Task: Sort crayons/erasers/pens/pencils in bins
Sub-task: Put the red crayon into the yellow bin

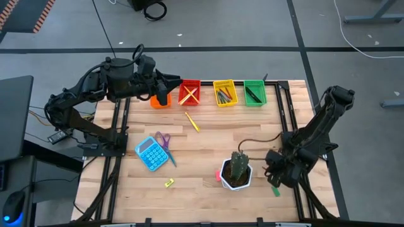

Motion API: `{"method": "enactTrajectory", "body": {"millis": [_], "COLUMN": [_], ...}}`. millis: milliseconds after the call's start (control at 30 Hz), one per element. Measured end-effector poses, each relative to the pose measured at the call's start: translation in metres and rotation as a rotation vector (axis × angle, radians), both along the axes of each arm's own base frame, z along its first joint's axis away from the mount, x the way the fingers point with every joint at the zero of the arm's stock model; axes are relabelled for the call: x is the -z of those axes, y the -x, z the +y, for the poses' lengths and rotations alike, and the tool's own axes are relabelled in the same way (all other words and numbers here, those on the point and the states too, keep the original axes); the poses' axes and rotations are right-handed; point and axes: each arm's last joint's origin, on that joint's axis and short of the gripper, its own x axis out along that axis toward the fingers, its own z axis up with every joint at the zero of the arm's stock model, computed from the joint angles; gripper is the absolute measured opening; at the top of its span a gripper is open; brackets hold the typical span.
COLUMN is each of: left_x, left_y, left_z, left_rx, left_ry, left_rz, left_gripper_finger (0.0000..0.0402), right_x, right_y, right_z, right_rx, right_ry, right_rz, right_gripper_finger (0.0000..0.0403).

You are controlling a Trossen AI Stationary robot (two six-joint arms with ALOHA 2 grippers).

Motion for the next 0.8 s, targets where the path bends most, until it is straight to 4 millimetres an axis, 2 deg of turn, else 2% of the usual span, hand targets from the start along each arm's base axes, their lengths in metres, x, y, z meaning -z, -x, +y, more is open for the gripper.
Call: {"method": "enactTrajectory", "body": {"millis": [233,400,533,800], "left_x": [0.0,-0.001,-0.003,-0.004], "left_y": [0.0,0.001,0.002,0.008], "left_z": [0.0,0.003,0.014,0.041], "left_rx": [-0.003,-0.061,-0.116,-0.216], "left_ry": [-0.001,-0.036,-0.075,-0.15], "left_rz": [0.0,0.004,-0.001,0.04], "left_gripper_finger": [0.0107,0.0107,0.0107,0.0107], "right_x": [-0.018,-0.023,-0.026,-0.043], "right_y": [-0.007,-0.025,-0.045,-0.082], "right_z": [-0.032,-0.058,-0.081,-0.148], "right_rx": [0.126,0.232,0.337,0.553], "right_ry": [0.019,0.045,0.048,0.083], "right_rz": [-0.069,-0.104,-0.164,-0.422], "right_gripper_finger": [0.0033,0.0033,0.0033,0.0033]}}
